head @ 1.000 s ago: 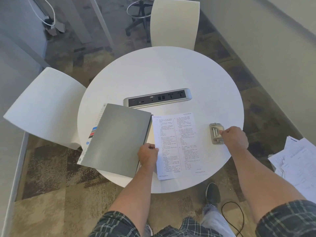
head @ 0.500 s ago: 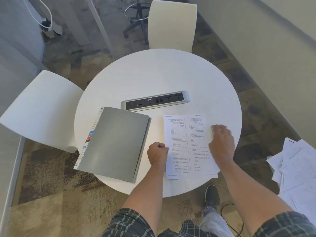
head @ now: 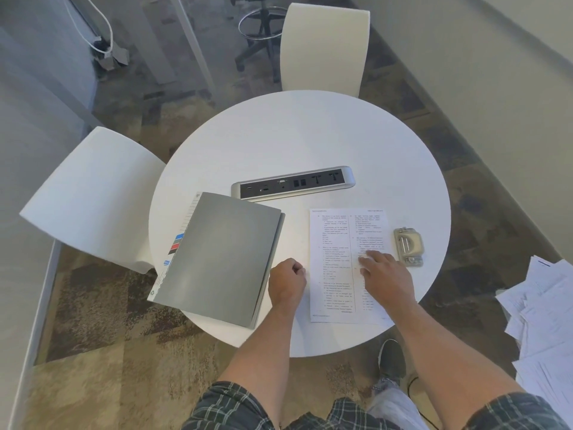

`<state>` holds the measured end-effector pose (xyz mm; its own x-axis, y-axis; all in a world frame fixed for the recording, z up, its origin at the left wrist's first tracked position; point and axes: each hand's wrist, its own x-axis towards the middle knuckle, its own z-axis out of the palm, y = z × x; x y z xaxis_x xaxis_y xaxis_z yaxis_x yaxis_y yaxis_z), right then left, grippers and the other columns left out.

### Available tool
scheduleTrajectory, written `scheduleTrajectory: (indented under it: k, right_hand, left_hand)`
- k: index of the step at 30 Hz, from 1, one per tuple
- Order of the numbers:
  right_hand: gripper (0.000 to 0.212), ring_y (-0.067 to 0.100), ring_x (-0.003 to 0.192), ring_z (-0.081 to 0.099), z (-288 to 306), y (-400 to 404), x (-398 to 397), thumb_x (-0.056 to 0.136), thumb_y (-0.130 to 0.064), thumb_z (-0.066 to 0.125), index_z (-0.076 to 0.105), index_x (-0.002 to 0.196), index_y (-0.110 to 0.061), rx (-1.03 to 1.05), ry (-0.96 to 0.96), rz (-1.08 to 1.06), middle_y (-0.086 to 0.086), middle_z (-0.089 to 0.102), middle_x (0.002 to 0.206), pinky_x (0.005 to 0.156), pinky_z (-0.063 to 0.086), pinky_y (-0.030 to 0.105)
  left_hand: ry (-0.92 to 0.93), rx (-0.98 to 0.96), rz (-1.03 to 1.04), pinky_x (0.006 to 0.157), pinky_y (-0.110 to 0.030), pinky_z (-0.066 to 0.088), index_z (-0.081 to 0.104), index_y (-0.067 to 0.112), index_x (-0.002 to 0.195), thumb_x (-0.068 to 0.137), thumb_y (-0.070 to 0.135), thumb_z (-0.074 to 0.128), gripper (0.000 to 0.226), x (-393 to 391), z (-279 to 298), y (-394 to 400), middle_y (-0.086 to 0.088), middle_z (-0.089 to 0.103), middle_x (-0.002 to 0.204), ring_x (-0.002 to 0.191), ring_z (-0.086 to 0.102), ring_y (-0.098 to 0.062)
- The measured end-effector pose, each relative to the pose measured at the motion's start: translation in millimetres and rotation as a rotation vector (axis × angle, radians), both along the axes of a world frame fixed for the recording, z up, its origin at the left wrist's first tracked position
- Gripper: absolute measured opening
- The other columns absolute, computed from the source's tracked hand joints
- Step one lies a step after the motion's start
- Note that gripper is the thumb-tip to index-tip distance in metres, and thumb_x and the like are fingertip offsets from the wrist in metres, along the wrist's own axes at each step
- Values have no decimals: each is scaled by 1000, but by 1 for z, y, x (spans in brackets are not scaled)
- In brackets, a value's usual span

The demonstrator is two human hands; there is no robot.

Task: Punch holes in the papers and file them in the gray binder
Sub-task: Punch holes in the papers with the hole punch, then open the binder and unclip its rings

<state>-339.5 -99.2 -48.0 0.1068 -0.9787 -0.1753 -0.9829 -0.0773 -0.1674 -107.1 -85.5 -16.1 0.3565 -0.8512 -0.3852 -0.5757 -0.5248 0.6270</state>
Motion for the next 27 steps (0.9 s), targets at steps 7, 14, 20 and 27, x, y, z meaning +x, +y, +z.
scheduleTrajectory:
  k: [7, 14, 20, 27]
  right_hand:
    - [30, 26, 119, 59, 9, -3, 35, 99, -18, 57, 69, 126, -17, -20, -59, -66, 1, 65, 134, 94, 45, 38]
    - [32, 24, 122, 57, 13, 6, 102, 99, -17, 59, 68, 130, -16, 63, -352, 8, -2, 64, 134, 97, 47, 38]
    - [43, 21, 129, 57, 14, 10, 158, 101, -26, 62, 60, 142, -16, 251, -568, -14, 1, 60, 142, 106, 45, 37]
    - [48, 21, 112, 63, 15, 5, 207, 98, -32, 67, 59, 141, -12, 412, -742, -152, 5, 65, 126, 94, 46, 31]
  left_hand:
    - [-216, -53, -130, 74, -37, 55, 71, 13, 97, 93, 14, 61, 11, 30, 5, 12, -2, 71, 100, 92, 65, -25]
    - [-400, -132, -221, 93, -35, 45, 69, 9, 114, 87, 15, 72, 28, 66, 6, 31, -3, 66, 121, 114, 59, -27]
    - [-428, -141, -165, 109, -40, 38, 63, 8, 131, 83, 16, 77, 51, 86, 5, 46, -7, 56, 145, 139, 47, -27]
    - [-450, -122, -128, 113, -41, 35, 58, 12, 138, 83, 30, 79, 62, 104, -1, 60, -6, 51, 152, 145, 41, -26]
